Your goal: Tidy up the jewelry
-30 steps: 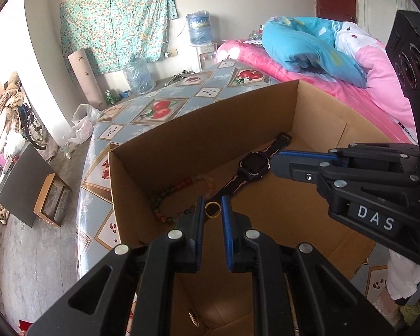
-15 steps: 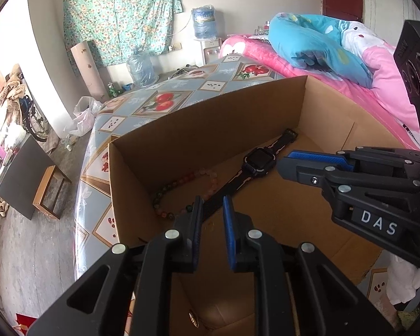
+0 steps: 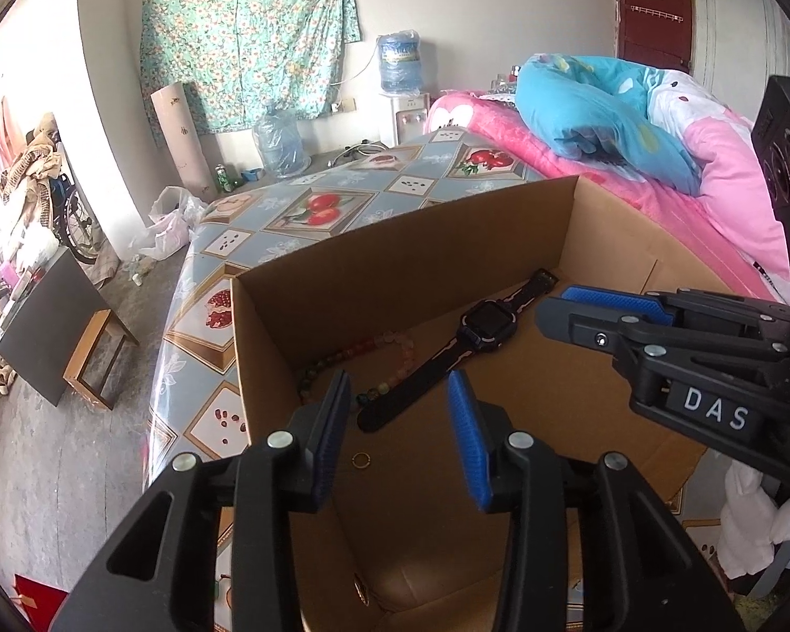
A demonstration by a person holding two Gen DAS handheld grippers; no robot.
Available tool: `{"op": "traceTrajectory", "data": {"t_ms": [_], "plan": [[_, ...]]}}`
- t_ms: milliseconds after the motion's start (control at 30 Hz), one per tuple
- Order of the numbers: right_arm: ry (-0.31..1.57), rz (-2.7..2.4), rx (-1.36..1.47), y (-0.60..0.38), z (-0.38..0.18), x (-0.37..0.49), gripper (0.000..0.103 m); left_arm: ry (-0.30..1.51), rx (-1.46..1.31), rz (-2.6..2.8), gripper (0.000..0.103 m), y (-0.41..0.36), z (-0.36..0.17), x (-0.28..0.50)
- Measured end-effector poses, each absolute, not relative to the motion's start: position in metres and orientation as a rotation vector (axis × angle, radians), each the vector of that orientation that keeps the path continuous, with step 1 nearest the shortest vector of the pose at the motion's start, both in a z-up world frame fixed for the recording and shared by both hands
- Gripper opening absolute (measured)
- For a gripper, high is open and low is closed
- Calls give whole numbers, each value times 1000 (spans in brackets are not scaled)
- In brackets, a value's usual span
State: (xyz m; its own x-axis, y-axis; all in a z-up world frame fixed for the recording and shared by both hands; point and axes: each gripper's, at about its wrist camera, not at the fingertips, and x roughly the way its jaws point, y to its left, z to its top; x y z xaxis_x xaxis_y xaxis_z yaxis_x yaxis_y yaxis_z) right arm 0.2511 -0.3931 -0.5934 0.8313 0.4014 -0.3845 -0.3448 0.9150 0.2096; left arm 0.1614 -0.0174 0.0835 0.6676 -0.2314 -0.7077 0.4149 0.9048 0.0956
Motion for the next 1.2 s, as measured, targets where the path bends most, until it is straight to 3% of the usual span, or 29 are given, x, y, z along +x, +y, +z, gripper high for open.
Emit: {"op": "traceTrajectory", "data": {"t_ms": [367, 633, 833, 1200], "plan": [[382, 398, 139, -393, -585, 229, 33, 683, 189, -367, 52, -4, 103, 136], [334, 402, 138, -390, -579, 210, 43, 647, 167, -363, 56, 8, 111, 113], [294, 402, 123, -386, -575, 193, 56, 618, 146, -363, 61, 18, 117, 96], [242, 389, 124, -382, -575, 164, 67, 601, 118, -376, 66, 32, 117, 68]]}}
